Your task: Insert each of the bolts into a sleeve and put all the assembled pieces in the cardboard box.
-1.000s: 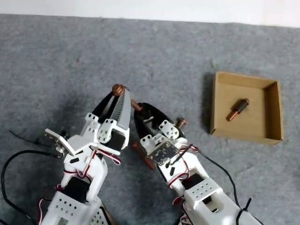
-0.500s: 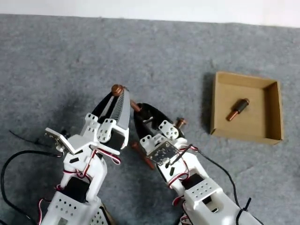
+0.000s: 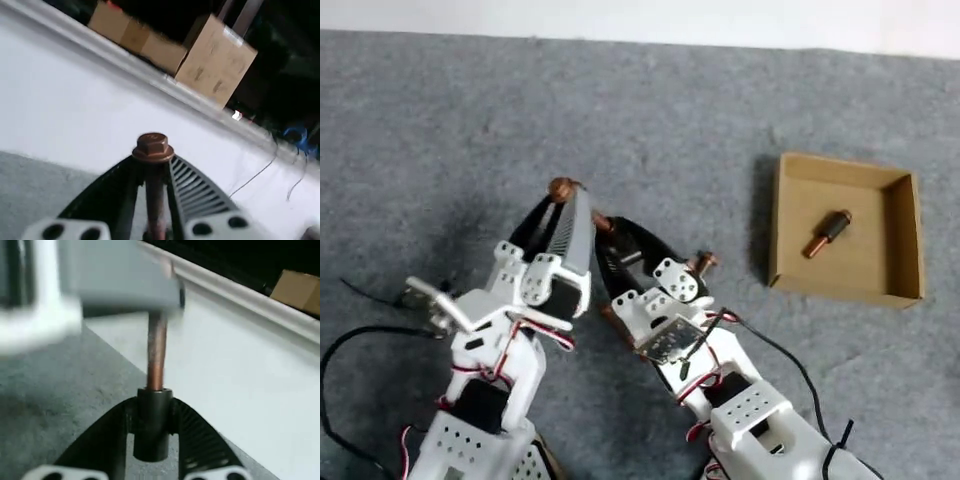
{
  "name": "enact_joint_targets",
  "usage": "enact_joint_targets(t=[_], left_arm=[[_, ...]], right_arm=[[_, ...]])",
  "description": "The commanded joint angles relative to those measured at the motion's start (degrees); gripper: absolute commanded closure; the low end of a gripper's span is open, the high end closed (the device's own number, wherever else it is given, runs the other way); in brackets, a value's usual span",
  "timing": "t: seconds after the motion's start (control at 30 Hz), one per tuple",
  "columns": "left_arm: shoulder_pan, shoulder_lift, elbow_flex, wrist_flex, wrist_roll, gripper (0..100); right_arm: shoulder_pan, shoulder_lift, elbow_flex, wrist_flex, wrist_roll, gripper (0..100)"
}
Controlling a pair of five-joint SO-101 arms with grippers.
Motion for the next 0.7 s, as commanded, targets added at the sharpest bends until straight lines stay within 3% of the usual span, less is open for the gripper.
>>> enact_joint_targets(t=[0.0, 0.67], left_arm=[[-0.84, -0.75, 0.84, 1.49, 0.09, 100], [0.04, -1.27, 0.84, 12.57, -0.09, 100]], right_arm=[[-0.75, -1.27, 6.46, -2.51, 0.35, 99.5], [0.31, -0.75, 6.46, 0.13, 0.44, 99.5]])
